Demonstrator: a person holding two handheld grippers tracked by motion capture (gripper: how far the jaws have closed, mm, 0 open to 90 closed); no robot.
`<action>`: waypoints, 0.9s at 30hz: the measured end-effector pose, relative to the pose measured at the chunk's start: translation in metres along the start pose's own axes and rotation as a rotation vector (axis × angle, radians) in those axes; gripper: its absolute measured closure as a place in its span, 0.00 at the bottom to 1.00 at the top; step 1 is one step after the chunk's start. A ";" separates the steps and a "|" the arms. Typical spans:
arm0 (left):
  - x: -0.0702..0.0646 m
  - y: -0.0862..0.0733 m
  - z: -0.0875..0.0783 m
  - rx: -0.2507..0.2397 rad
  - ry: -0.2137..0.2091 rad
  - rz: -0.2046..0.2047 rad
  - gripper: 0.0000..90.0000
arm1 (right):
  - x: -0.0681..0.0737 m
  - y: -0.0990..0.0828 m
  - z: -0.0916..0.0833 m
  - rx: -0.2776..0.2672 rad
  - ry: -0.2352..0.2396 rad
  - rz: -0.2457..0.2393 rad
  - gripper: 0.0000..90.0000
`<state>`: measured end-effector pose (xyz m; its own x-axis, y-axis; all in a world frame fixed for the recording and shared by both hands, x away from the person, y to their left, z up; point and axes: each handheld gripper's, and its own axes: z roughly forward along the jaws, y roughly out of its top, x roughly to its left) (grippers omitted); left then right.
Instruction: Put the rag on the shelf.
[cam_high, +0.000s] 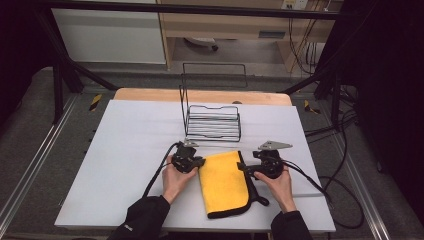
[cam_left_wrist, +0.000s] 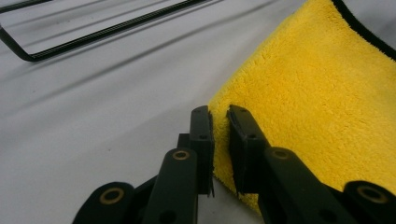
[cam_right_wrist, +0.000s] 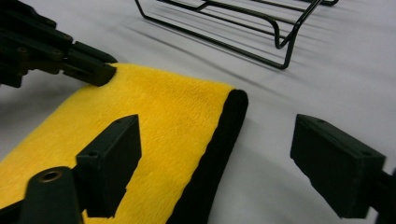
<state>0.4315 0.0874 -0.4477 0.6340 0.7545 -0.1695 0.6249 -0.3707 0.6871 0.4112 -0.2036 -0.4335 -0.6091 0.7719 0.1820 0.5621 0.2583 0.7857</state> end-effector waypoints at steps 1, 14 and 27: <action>0.000 0.000 0.000 -0.002 0.001 0.003 0.89 | -0.001 0.002 0.003 0.002 -0.006 -0.002 0.22; 0.001 -0.002 0.000 -0.015 -0.010 0.028 0.89 | -0.014 0.010 0.038 0.046 -0.029 -0.009 0.55; 0.004 -0.002 0.000 -0.018 -0.027 0.028 0.89 | -0.014 0.010 0.044 0.111 0.042 0.058 0.78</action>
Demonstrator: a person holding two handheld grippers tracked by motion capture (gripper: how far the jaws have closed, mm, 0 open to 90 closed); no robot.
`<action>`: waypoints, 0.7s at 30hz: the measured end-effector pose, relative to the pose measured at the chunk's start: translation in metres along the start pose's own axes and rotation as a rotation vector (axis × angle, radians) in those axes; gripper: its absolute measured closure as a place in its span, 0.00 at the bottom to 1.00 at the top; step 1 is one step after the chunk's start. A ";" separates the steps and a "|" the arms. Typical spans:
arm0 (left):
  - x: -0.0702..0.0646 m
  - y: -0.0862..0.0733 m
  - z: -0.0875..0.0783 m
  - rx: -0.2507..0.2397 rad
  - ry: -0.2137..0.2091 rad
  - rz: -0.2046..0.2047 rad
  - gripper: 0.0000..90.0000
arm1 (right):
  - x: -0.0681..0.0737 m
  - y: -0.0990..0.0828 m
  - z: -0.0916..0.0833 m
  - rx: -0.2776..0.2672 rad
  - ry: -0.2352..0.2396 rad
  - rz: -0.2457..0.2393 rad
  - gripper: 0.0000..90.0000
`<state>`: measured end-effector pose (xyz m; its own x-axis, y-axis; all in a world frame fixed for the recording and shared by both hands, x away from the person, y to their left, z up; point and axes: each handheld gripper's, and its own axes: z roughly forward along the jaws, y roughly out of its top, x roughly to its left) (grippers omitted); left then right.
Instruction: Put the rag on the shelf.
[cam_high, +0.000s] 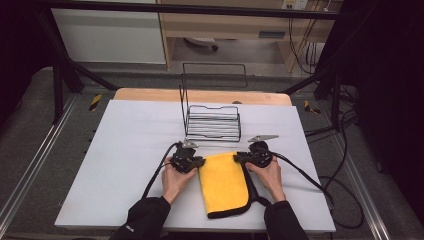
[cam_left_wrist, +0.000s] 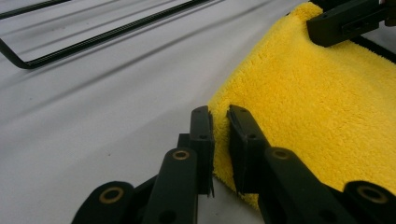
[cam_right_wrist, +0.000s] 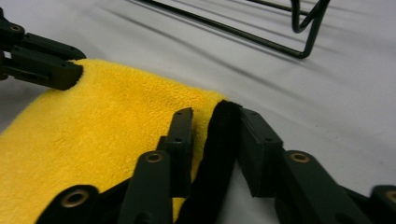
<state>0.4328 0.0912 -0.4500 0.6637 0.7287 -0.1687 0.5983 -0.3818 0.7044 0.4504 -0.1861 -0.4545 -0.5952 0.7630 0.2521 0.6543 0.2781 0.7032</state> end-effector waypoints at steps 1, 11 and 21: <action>0.000 0.000 0.000 0.000 0.000 0.001 0.89 | 0.000 0.000 0.000 0.000 0.003 0.003 0.80; 0.003 0.000 -0.001 -0.005 -0.018 -0.034 0.90 | 0.006 0.007 -0.001 0.049 -0.014 0.013 0.89; 0.003 -0.001 -0.016 -0.083 -0.050 -0.065 0.92 | 0.010 0.009 -0.015 -0.017 0.000 0.026 0.90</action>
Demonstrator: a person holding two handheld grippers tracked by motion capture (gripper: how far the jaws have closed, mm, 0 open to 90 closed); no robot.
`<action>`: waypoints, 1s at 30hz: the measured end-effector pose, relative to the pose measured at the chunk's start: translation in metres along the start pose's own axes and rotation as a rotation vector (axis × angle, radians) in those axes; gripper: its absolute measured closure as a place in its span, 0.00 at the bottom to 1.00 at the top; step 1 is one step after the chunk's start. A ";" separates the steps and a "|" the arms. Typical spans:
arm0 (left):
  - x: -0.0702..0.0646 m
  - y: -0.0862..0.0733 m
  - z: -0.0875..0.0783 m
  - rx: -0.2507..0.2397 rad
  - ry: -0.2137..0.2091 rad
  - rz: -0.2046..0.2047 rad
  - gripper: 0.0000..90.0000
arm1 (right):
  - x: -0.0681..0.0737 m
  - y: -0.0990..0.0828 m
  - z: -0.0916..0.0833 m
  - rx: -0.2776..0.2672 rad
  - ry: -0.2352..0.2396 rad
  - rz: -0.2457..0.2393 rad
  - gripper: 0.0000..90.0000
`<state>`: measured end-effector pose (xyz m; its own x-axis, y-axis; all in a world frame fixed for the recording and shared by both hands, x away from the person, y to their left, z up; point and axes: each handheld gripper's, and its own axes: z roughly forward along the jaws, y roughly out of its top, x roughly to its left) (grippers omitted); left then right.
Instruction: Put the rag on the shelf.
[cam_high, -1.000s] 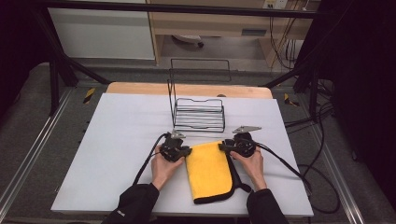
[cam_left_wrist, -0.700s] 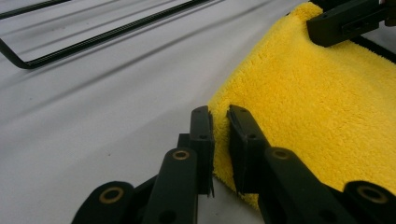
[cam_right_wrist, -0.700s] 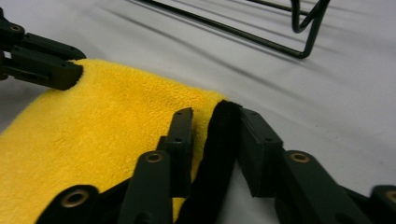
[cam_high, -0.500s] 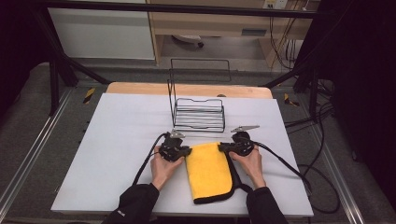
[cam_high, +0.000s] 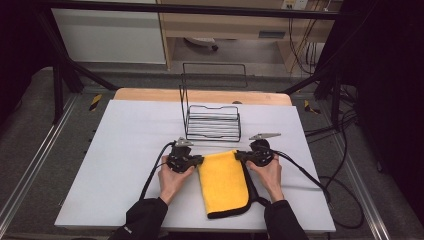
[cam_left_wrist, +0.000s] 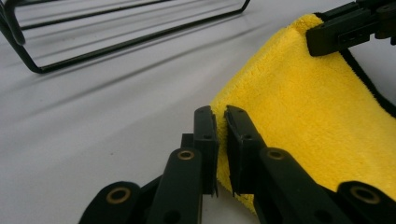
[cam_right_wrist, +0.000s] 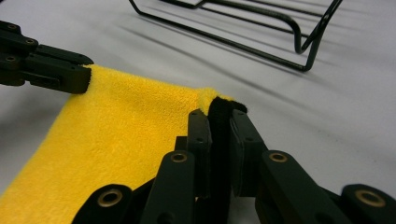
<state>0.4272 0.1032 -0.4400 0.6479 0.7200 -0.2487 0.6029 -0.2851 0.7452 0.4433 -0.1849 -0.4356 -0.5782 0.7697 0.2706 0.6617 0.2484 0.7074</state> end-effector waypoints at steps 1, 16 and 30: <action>-0.001 0.000 -0.002 -0.006 -0.001 0.002 0.92 | 0.001 0.000 -0.003 -0.010 0.005 0.000 0.90; -0.017 0.007 -0.026 -0.114 -0.022 0.045 0.92 | 0.015 -0.001 -0.040 -0.128 0.026 -0.021 0.90; -0.029 0.018 -0.051 -0.208 -0.036 0.077 0.92 | 0.034 0.005 -0.069 -0.236 0.004 -0.072 0.90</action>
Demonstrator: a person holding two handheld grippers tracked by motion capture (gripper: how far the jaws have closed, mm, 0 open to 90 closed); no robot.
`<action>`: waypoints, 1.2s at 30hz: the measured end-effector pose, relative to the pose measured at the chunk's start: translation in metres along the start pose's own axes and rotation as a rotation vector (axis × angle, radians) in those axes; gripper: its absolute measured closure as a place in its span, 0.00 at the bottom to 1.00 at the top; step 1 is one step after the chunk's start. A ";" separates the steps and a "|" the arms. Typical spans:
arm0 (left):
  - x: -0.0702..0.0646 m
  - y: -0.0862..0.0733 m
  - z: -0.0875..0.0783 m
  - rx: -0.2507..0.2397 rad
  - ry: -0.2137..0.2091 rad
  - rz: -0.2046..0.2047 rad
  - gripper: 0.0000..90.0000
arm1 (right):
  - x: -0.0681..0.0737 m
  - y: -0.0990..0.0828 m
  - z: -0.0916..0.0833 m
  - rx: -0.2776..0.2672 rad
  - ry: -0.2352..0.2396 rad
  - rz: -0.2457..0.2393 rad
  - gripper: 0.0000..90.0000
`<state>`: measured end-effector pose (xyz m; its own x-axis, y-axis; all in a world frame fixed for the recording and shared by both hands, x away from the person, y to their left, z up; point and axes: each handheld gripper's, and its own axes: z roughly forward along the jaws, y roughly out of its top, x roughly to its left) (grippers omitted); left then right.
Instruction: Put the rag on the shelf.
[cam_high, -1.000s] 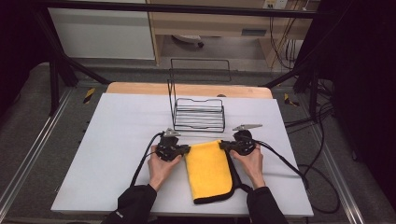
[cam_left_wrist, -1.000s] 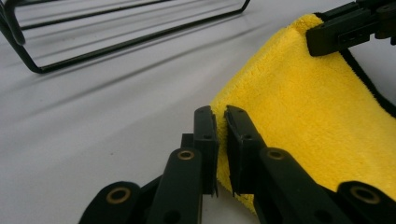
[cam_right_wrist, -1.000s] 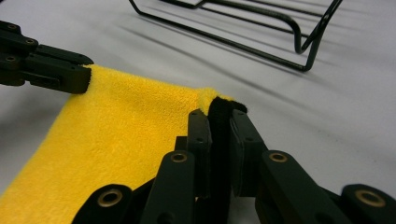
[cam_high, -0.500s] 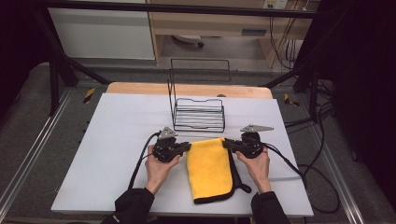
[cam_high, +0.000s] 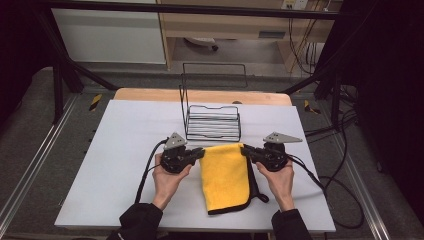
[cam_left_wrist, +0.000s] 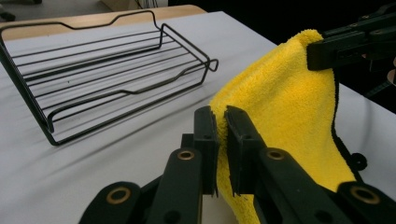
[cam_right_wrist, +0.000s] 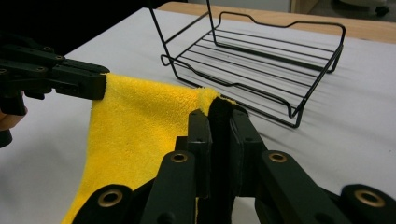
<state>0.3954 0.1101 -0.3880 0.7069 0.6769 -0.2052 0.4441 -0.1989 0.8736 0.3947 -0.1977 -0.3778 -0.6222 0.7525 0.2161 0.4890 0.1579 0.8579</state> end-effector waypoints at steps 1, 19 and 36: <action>-0.001 0.001 -0.001 -0.007 0.001 0.003 0.92 | 0.001 0.001 -0.002 -0.007 -0.001 -0.005 0.90; -0.014 0.023 -0.026 -0.113 0.005 0.073 0.92 | 0.020 0.018 -0.025 -0.137 -0.028 -0.058 0.90; -0.019 0.053 -0.047 -0.210 0.029 0.130 0.92 | 0.038 0.042 -0.042 -0.264 -0.055 -0.112 0.90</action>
<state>0.3803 0.1202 -0.3169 0.7328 0.6763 -0.0753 0.2245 -0.1359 0.9649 0.3662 -0.1898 -0.3137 -0.6258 0.7743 0.0940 0.2383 0.0751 0.9683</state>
